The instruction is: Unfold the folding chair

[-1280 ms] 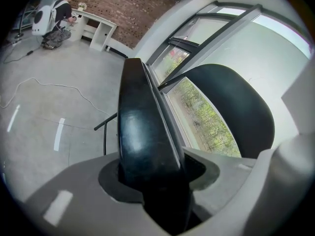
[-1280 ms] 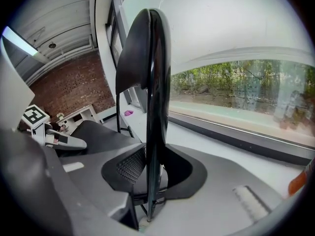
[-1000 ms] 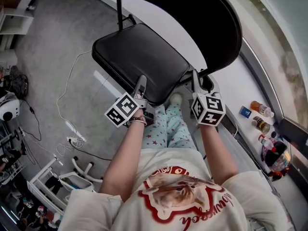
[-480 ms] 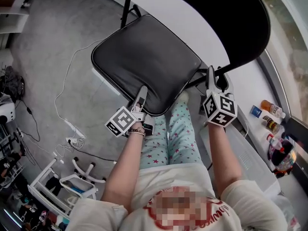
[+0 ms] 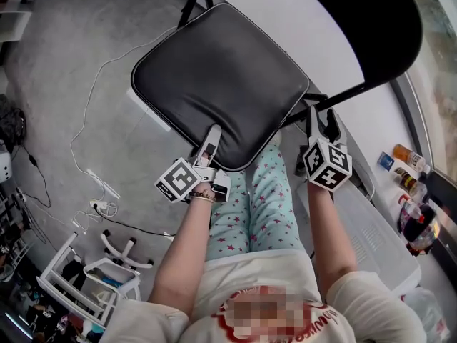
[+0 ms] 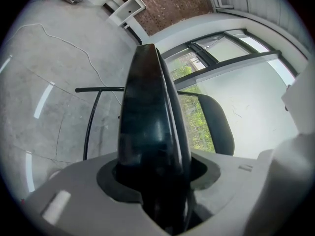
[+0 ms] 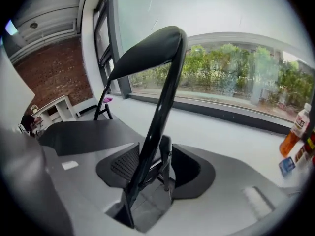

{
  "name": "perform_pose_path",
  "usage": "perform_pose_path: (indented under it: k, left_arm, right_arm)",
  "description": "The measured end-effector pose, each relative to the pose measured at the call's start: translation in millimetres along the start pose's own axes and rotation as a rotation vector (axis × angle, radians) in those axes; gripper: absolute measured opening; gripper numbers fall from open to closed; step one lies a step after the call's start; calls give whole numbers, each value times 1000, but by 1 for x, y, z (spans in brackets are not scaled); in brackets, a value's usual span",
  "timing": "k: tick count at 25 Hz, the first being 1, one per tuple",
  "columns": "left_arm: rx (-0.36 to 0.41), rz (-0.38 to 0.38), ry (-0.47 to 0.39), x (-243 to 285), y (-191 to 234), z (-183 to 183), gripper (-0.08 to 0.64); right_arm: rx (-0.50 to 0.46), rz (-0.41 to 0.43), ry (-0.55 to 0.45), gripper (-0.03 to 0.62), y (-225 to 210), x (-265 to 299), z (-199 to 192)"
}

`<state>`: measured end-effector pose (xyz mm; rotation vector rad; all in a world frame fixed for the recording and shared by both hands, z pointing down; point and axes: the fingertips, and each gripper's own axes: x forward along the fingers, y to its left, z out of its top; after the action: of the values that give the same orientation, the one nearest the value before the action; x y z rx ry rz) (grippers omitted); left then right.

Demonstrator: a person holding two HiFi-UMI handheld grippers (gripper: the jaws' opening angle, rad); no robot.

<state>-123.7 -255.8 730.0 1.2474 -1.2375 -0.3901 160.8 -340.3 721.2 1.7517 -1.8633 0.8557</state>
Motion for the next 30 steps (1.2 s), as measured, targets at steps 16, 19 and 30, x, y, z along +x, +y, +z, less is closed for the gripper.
perform_pose_path:
  k: [16,19,30]
  left_arm:
    - [5,-57,22,4,27,-6,259]
    - [18,-65,17,1,34,-5,259]
    - [12,-93,9,-19,81,-11,285]
  right_arm:
    - [131,-39,-25,149,7,24,-28]
    - [125,-42,-30,149,11,22,-32]
    - [54,24,-26,146,33,1,-63]
